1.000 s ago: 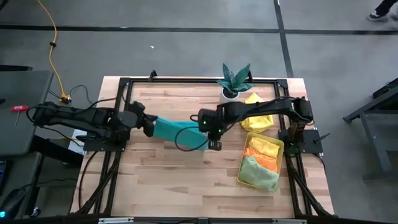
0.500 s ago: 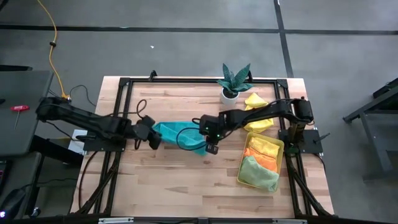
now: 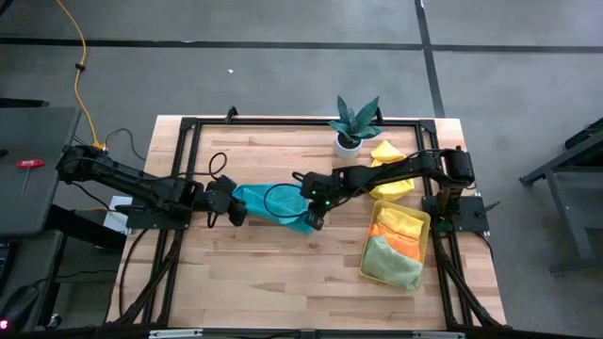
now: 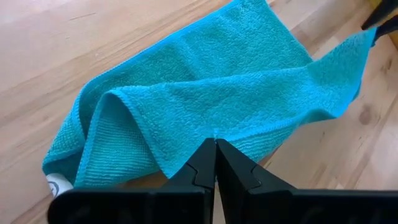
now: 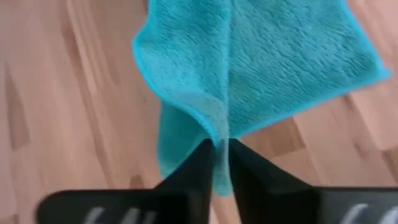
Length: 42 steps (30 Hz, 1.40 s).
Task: Fold microfiber towels
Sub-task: Fold the blue microfiber cloth
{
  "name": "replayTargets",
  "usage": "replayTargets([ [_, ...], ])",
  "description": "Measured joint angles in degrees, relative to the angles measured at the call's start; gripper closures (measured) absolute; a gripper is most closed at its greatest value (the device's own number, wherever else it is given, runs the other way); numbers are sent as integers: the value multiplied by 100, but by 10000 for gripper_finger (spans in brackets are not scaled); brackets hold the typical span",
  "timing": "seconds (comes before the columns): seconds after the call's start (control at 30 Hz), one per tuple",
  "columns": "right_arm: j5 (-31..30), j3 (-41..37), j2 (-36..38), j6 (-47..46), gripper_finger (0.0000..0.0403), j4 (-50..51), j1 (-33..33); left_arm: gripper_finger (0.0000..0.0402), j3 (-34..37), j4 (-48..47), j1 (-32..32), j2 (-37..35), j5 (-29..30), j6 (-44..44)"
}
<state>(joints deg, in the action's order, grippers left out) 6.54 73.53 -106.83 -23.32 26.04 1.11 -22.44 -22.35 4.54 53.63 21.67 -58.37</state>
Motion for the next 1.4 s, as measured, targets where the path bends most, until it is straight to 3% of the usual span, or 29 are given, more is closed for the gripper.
replayTargets([
  [0.23, -201, 67, 61, 107, 249, 976, -78, 401, 0, -33, 0, 0, -85, 0],
  [0.4, -519, 62, 61, 97, 204, 1501, -429, 401, 0, -35, 0, 0, -121, 0],
  [0.8, -2517, 57, -11, -213, 196, 959, -1097, 401, 0, -16, 0, -2, -157, 2],
  [1.4, -2286, 57, -369, -219, 212, 336, -1010, 401, -2, 4, 0, -2, -155, 2],
])
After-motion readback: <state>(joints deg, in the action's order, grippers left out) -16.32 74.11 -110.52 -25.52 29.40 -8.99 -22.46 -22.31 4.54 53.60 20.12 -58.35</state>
